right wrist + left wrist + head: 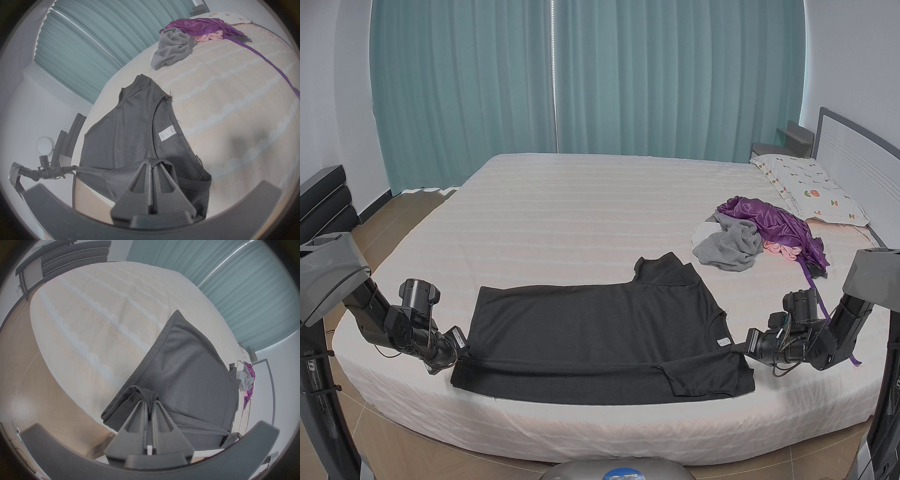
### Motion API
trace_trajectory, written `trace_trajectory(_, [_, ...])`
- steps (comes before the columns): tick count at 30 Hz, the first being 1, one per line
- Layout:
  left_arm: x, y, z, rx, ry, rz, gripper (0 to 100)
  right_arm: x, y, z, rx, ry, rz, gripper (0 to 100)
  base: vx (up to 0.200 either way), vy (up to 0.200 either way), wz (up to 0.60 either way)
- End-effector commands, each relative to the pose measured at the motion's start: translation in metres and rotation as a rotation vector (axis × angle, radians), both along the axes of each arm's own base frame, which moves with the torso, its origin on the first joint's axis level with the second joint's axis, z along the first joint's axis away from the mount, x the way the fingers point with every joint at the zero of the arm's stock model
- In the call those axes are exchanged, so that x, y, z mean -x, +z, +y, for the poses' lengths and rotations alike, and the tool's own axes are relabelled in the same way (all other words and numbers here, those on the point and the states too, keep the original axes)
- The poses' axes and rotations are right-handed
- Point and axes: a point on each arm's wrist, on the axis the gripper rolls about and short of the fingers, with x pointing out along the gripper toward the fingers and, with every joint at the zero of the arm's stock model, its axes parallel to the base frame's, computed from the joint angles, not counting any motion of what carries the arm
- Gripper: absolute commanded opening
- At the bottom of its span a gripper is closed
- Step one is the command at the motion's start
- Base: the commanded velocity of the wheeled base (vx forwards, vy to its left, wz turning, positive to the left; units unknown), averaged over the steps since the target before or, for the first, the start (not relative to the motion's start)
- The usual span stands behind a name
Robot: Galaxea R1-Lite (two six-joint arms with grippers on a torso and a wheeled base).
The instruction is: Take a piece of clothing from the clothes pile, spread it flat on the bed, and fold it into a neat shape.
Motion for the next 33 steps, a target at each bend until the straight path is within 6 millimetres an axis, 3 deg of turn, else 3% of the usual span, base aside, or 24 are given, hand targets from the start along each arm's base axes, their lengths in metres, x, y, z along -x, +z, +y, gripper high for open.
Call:
trace_trajectory(1, [-0.001,-0.002,-0.001,0.0,-0.003,0.003,0,-0.002,-0.005,0.001,0.0,0.002,0.008,0,0.0,0.0,0.0])
trace_trajectory(2, [-0.003,-0.002,-0.002,0.001,0.0,0.002,0,-0.004,-0.005,0.001,0.0,0.002,0.007,100,0.0,0.0,0.0])
trace_trajectory(4, [-0.005,-0.002,-0.002,0.01,0.022,0.0,0,-0.003,-0.008,0.001,0.0,0.001,0.017,100,0.0,0.0,0.0])
trace_trajectory(5, [-0.006,-0.001,-0.002,0.018,0.035,-0.002,100,-0.003,-0.008,0.001,-0.001,0.0,0.019,100,0.0,0.0,0.0])
trace_trajectory(14, [-0.005,0.002,-0.001,0.04,0.06,-0.006,100,0.005,0.013,-0.001,-0.068,-0.06,0.006,100,0.0,0.0,0.0])
trace_trajectory(24, [0.01,0.042,0.001,0.152,0.197,-0.073,100,0.033,0.038,0.0,-0.215,-0.188,0.069,100,0.0,0.0,0.0])
trace_trajectory(27, [0.018,0.05,0.0,0.195,0.225,-0.079,100,0.042,0.04,0.002,-0.262,-0.23,0.108,100,0.2,0.0,0.0])
trace_trajectory(33, [0.024,0.044,-0.005,0.224,0.191,-0.038,100,0.047,0.035,0.002,-0.274,-0.253,0.148,100,0.2,0.0,0.0])
